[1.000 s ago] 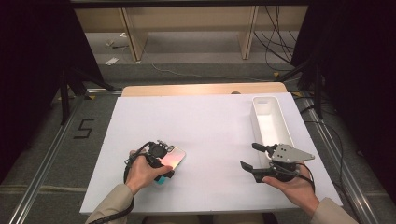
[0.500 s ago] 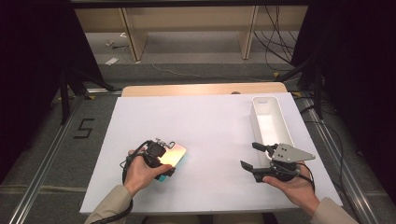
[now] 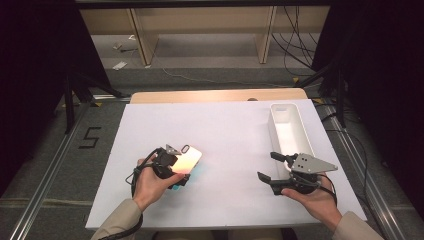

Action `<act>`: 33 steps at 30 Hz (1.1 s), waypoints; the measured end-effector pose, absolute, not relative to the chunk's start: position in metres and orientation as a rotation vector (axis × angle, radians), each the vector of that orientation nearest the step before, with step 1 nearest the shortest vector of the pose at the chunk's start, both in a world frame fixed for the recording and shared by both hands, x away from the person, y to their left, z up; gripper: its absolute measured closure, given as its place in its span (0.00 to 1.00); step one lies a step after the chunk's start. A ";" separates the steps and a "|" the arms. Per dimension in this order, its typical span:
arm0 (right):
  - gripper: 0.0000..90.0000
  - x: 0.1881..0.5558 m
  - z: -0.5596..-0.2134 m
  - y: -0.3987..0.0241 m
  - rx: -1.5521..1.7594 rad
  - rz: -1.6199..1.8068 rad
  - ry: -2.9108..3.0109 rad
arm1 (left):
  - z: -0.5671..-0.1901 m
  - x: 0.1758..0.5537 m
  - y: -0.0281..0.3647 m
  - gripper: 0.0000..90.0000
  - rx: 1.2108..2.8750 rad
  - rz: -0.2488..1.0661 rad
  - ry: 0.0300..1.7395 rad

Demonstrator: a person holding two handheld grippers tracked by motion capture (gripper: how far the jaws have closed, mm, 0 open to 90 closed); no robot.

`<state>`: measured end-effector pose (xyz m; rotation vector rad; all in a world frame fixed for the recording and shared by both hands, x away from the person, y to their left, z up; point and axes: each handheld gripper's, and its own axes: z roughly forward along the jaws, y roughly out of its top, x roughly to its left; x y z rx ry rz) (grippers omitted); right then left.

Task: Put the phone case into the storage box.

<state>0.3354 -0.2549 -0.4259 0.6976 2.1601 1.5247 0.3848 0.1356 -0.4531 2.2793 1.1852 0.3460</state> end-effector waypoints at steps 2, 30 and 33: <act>0.23 0.336 -0.426 -0.255 0.702 1.524 2.160 | -0.452 0.385 0.136 0.19 2.267 0.360 1.173; 0.18 0.342 -0.418 -0.248 0.746 1.601 2.098 | -0.441 0.377 0.125 0.19 2.136 0.485 1.045; 0.18 0.344 -0.417 -0.246 0.743 1.605 2.099 | -0.439 0.376 0.123 0.19 2.115 0.496 1.034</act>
